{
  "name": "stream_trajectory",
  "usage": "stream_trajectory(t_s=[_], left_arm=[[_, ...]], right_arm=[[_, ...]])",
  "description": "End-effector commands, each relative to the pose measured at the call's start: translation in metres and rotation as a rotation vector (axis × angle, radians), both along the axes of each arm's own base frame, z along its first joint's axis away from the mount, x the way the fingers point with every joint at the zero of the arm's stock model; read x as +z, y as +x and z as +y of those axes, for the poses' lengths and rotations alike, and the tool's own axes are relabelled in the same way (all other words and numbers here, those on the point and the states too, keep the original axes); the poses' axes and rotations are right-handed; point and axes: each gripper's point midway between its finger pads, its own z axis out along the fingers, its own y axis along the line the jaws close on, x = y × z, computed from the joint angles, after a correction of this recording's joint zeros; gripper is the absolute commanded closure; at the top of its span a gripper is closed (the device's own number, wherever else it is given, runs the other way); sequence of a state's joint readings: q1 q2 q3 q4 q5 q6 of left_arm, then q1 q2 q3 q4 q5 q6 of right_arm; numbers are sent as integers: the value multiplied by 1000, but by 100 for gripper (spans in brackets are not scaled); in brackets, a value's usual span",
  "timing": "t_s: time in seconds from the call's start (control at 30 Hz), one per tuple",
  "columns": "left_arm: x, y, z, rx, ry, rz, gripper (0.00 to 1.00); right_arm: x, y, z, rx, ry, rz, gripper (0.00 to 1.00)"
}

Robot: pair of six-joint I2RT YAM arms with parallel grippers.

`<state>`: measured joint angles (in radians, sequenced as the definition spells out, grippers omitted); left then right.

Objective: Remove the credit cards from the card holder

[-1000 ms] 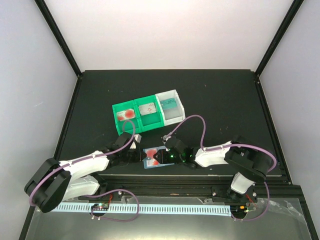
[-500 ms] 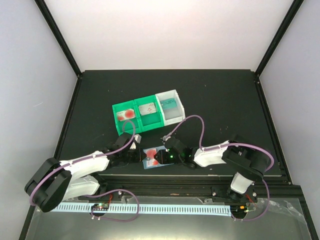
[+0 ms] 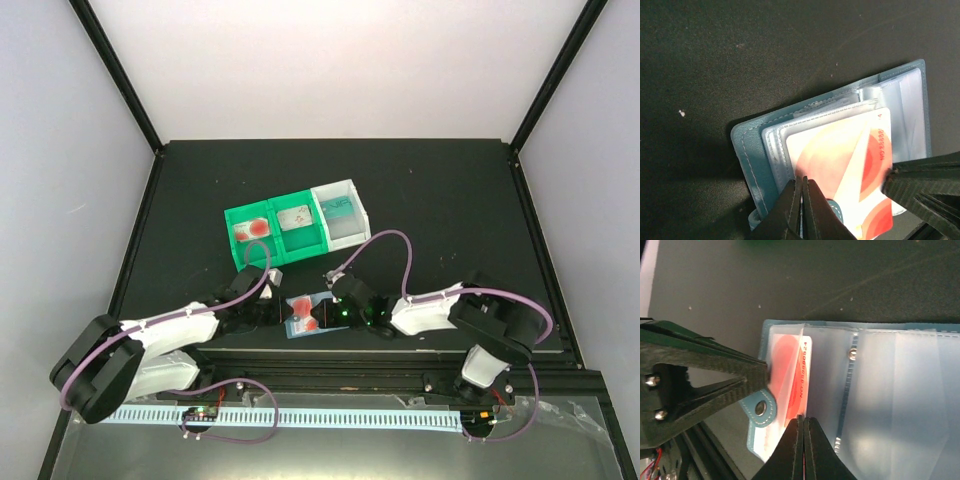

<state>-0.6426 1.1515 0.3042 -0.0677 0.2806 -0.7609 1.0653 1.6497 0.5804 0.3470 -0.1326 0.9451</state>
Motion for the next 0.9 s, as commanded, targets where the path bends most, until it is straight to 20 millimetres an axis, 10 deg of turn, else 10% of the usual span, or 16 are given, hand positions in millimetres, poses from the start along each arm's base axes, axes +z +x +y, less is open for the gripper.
stream_trajectory(t_s=[0.0,0.87], left_arm=[[-4,1,3,14,12,9,94],[-6,3,4,21,28,11,93]], right_arm=[[9,1,-4,-7,18,-33,99],[24,1,-28,-81,48,12,99]])
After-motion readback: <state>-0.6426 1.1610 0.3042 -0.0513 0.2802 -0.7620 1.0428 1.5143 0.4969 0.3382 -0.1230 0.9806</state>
